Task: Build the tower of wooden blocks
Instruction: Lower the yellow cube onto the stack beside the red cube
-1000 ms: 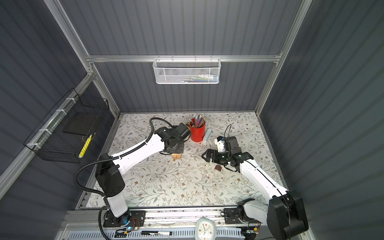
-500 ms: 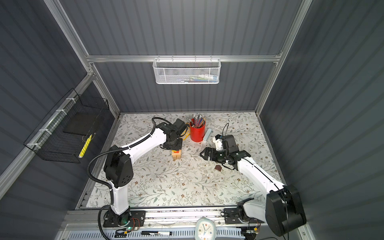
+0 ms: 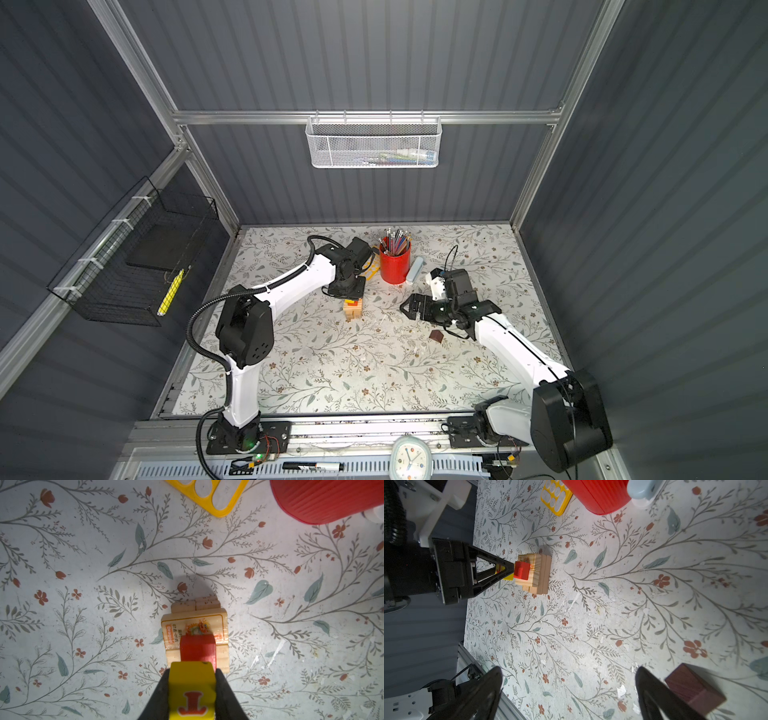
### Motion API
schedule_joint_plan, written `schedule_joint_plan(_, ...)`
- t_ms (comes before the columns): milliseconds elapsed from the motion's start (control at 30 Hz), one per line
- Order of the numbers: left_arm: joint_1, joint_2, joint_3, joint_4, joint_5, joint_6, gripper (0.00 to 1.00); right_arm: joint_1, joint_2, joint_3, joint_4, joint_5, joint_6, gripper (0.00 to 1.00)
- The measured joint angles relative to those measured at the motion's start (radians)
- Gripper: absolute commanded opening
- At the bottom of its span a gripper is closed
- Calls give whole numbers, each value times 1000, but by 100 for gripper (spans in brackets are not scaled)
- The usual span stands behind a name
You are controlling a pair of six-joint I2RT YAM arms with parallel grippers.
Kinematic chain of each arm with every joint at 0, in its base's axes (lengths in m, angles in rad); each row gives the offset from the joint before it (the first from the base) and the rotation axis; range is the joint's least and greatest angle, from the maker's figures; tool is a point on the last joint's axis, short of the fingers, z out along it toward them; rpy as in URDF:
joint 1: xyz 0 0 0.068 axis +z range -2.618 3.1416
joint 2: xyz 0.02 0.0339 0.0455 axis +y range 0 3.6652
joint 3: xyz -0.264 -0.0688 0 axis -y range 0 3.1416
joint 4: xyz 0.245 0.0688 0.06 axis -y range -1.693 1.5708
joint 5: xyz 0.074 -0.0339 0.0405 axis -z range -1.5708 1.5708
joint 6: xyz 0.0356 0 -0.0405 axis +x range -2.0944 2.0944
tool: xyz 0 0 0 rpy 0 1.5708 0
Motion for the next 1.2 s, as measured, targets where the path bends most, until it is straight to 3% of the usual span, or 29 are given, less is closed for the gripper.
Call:
schedule_joint_plan(800, 8, 13, -10, 33, 38, 13, 29, 0, 0, 0, 0, 6, 0, 99)
schedule_joint_plan(1200, 11, 14, -23, 40, 38, 19, 45, 0, 0, 0, 0, 6, 0, 99)
